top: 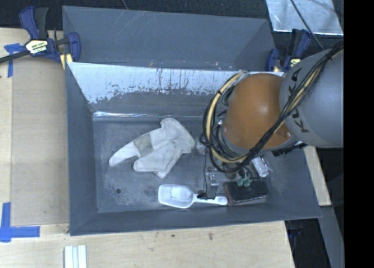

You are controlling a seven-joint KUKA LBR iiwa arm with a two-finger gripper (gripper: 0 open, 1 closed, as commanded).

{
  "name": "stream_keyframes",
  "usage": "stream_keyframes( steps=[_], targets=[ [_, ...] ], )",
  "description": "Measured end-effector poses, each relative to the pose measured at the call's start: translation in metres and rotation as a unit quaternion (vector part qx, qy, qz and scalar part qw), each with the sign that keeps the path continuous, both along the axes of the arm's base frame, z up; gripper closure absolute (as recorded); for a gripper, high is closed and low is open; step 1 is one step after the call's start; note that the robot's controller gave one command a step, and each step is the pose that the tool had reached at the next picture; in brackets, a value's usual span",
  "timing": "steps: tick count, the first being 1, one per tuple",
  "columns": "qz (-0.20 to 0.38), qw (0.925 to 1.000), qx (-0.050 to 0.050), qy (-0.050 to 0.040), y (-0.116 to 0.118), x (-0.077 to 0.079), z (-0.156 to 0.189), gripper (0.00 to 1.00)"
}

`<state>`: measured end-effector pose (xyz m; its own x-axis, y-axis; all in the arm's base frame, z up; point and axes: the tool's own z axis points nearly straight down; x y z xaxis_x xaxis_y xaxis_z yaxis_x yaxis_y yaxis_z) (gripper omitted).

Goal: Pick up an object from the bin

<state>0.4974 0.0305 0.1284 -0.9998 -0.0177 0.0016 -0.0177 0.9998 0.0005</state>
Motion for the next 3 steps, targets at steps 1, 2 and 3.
stream_keyframes(
  steps=[1, 2, 3],
  targets=[
    [0.101, 0.9948, 0.0, -0.001, 0.011, -0.012, 0.009, 0.0],
    [0.028, 0.9996, 0.0, -0.0048, 0.033, -0.011, -0.058, 0.0],
    [0.127, 0.9919, -0.001, -0.0061, 0.045, -0.011, -0.057, 1.0]
  ],
)
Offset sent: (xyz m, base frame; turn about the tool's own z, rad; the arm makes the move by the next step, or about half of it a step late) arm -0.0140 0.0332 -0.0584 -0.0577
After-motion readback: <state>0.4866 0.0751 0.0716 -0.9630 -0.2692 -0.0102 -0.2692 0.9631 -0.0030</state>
